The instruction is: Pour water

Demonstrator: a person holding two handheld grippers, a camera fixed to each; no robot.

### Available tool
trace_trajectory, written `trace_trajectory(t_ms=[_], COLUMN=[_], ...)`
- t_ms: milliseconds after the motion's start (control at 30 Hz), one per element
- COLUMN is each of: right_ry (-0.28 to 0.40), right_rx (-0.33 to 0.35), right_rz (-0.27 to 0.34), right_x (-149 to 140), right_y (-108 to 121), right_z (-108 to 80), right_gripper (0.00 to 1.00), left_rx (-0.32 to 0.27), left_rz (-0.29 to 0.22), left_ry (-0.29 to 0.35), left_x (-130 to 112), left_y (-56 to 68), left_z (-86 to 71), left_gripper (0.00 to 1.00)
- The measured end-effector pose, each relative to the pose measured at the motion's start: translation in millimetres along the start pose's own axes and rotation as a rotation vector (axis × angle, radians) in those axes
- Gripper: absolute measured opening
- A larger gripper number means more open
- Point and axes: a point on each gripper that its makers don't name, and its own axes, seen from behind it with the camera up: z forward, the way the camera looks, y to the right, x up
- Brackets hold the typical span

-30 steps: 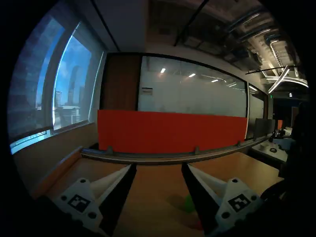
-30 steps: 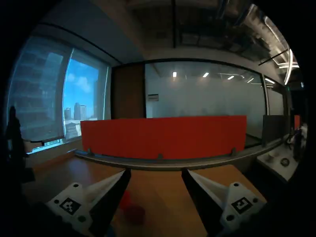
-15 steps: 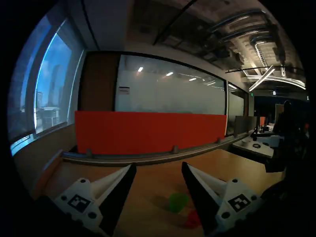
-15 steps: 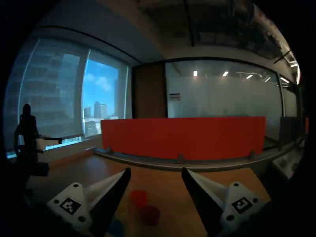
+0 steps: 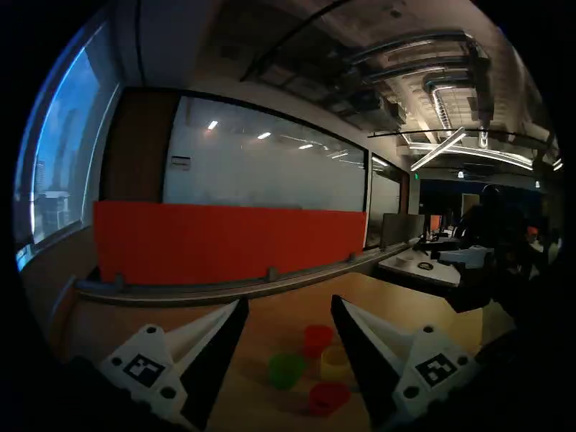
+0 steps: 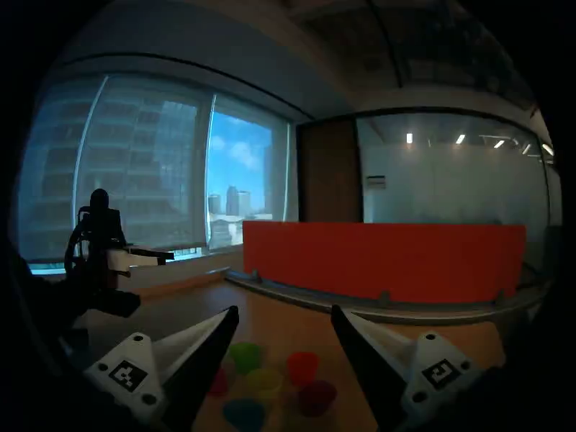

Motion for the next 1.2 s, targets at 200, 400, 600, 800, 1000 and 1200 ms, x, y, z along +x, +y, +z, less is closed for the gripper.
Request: trace_trajectory(t_ms=[200,400,600,800,1000,1200], right_ry=[-0.024,-0.075,-0.140,-0.173,-0.198,-0.242], right_rx=[0.055,0.099,0.123,0.137,0.156,0.172], right_rz=[-0.002,-0.027,-0.052,-0.070,-0.062,-0.066], right_x=[0.2,-10.6,-30.6,-41.6,-52.7,-73.3], right_y=[-15.2,-25.9,-30.4,-31.5,-33.9,-36.1], right_z=[0.5,-1.6,-3.6,-4.4,-4.1,-2.6], right_gripper=[0.99,0.99,0.99,0.99,0.99,0.99], left_rx=[-0.038,-0.059,-0.086,-0.081,-0.055,-0.051], left_rz=[0.014,0.041,0.071,0.083,0.083,0.083], left_ry=[-0.042,-0.084,-0.116,-0.138,-0.150,-0.190], left_x=[-8.8,-20.3,-29.8,-36.5,-41.8,-61.3], left_y=[4.9,5.2,9.5,5.2,-2.5,-5.6], left_z=[1.5,1.5,0.0,3.5,11.1,17.7], left_gripper=[0.84,0.84,0.84,0.84,0.84,0.85])
